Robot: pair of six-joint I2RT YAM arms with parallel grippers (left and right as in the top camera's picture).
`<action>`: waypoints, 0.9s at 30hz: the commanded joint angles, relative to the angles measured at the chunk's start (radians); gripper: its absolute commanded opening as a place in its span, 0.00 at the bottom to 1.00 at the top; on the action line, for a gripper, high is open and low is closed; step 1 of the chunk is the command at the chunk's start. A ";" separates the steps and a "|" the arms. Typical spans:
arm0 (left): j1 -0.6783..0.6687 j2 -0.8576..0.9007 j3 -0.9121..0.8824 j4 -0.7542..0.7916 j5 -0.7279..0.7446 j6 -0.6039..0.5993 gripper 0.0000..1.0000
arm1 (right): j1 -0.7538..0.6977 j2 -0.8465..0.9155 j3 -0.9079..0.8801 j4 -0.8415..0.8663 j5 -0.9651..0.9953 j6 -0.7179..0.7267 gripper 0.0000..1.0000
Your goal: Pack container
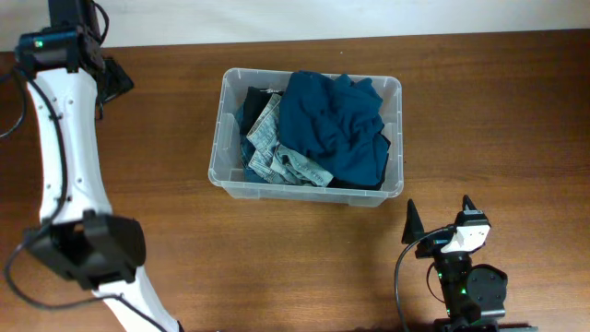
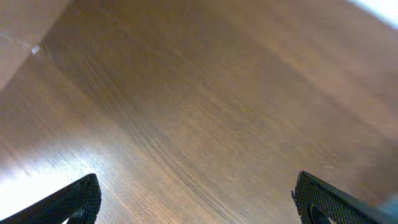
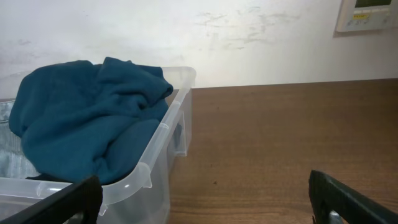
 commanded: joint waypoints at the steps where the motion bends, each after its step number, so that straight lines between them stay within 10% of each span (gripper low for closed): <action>1: -0.075 -0.226 0.005 0.000 -0.006 0.000 0.99 | -0.008 -0.010 -0.005 -0.007 0.006 -0.005 0.99; 18: -0.238 -0.963 0.005 -0.010 -0.015 0.001 0.99 | -0.008 -0.010 -0.005 -0.007 0.006 -0.005 0.99; 27: -0.238 -1.186 0.005 -0.273 -0.033 0.001 0.99 | -0.008 -0.010 -0.005 -0.007 0.006 -0.005 0.99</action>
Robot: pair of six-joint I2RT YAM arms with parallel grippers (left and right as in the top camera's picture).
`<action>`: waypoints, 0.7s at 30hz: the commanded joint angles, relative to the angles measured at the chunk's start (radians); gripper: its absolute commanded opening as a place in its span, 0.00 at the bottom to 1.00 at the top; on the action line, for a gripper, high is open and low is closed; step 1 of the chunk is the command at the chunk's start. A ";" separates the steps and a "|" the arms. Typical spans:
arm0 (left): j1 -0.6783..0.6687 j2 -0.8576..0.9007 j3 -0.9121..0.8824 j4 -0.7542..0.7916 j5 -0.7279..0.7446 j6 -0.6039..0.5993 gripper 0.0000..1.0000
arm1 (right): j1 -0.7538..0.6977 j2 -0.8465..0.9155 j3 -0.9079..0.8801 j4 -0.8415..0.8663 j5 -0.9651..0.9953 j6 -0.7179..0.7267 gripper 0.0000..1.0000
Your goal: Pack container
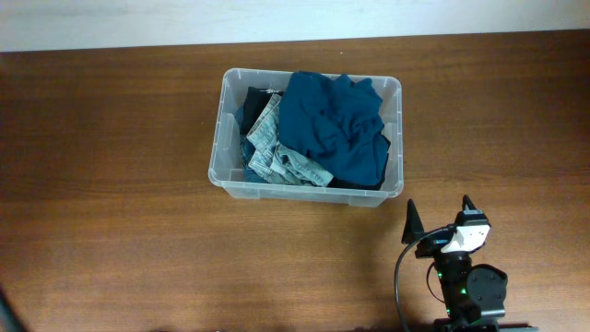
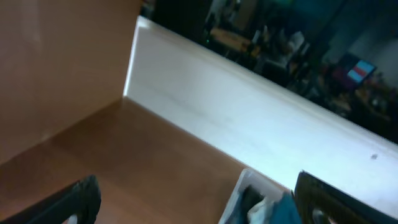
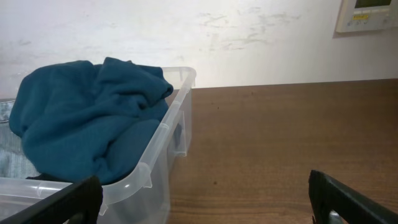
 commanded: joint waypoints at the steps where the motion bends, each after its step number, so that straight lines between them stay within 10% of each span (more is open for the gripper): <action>1: -0.004 -0.023 -0.011 -0.082 -0.019 0.013 1.00 | -0.008 -0.010 -0.005 -0.007 0.006 -0.004 0.99; 21: -0.004 -0.267 -0.478 -0.081 0.053 0.031 0.99 | -0.008 -0.010 -0.005 -0.007 0.006 -0.004 0.99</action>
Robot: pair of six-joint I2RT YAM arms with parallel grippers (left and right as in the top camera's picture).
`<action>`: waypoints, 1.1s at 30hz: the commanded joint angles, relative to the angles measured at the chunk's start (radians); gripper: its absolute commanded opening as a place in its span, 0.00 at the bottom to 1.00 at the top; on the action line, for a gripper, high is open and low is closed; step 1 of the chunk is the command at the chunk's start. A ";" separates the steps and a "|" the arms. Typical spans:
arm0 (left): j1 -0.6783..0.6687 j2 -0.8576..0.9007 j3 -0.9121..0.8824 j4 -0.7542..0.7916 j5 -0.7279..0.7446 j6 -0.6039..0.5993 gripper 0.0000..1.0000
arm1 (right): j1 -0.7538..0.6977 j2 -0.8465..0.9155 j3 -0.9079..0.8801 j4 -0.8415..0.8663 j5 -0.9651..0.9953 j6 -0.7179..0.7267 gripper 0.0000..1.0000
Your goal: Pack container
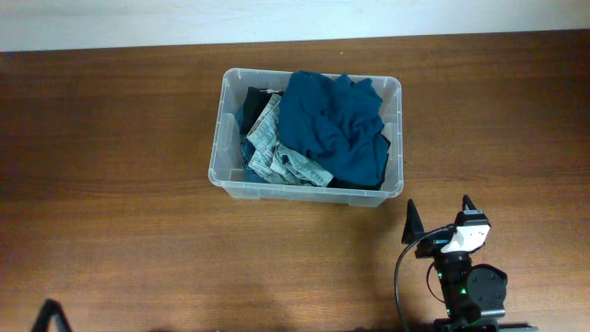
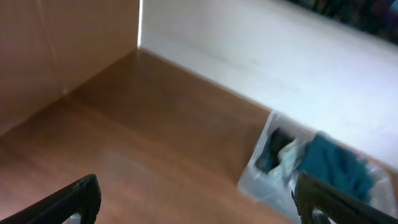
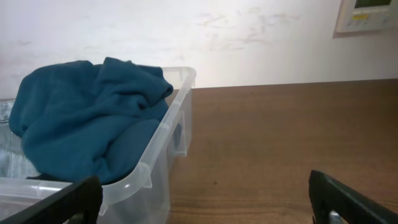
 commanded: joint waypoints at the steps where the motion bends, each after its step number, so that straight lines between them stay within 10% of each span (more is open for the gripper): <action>1: -0.004 -0.094 -0.195 0.000 0.014 0.018 0.99 | -0.008 -0.010 -0.005 -0.006 0.006 -0.004 0.99; 9: -0.004 -0.245 -0.626 0.192 0.014 0.018 0.99 | -0.008 -0.010 -0.005 -0.006 0.006 -0.004 0.98; 21: -0.004 -0.370 -1.299 1.070 0.148 0.019 0.99 | -0.008 -0.009 -0.005 -0.006 0.006 -0.004 0.99; 33: -0.004 -0.453 -1.592 1.519 0.277 0.145 1.00 | -0.008 -0.009 -0.005 -0.006 0.006 -0.004 0.99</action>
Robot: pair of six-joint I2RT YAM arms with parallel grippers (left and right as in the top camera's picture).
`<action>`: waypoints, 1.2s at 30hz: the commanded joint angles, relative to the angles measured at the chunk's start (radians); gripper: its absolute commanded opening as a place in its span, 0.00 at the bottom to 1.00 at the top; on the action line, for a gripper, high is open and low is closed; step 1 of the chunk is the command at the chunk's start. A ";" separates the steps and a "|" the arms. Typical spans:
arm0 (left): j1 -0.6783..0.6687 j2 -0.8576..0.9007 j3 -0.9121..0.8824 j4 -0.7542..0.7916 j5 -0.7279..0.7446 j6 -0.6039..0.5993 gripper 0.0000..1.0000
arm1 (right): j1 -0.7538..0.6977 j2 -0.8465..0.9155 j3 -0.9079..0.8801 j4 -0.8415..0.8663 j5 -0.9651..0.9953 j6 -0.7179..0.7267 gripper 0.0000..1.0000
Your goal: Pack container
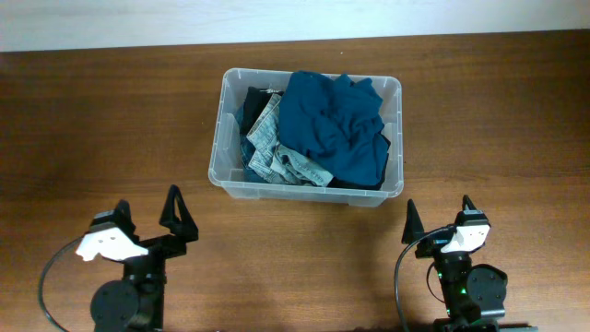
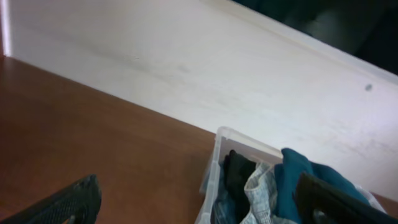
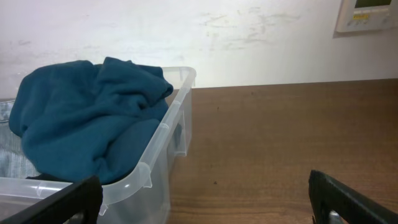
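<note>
A clear plastic container (image 1: 220, 138) stands at the middle back of the table, heaped with clothes. A teal garment (image 1: 332, 124) lies on top, a pale patterned denim piece (image 1: 277, 148) beside it and a dark piece (image 1: 253, 100) at the far left. My left gripper (image 1: 147, 199) sits low at the front left, open and empty, facing the container (image 2: 214, 168). My right gripper (image 1: 439, 203) sits at the front right, also open and empty. Its view shows the container's right corner (image 3: 180, 118) and the teal garment (image 3: 81, 118).
The wooden table (image 1: 111, 120) runs to a white wall (image 2: 155, 62) behind the container. A wall panel (image 3: 370, 14) shows at the top right of the right wrist view. Both arm bases stand at the front edge.
My left arm was nearly out of the overhead view, only a tip at the bottom left edge. Now its open gripper rests at the front left, facing the container. The right arm is unchanged.
My left arm first reached up along the table's far left with its open gripper close over the wood. Then it was gone from the overhead view, then a tip showed at the front left edge. Now it rests there. Container and right gripper stayed as they were.
</note>
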 commanded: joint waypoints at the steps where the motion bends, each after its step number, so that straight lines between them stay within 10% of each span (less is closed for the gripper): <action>1: -0.003 -0.034 -0.056 0.056 0.067 0.119 0.99 | -0.008 -0.009 -0.005 -0.006 0.006 -0.004 0.99; 23: 0.033 -0.261 -0.375 0.232 0.115 0.235 0.99 | -0.008 -0.008 -0.005 -0.006 0.006 -0.004 0.99; 36: 0.061 -0.260 -0.388 0.073 0.116 0.401 0.99 | -0.008 -0.008 -0.005 -0.006 0.006 -0.004 0.99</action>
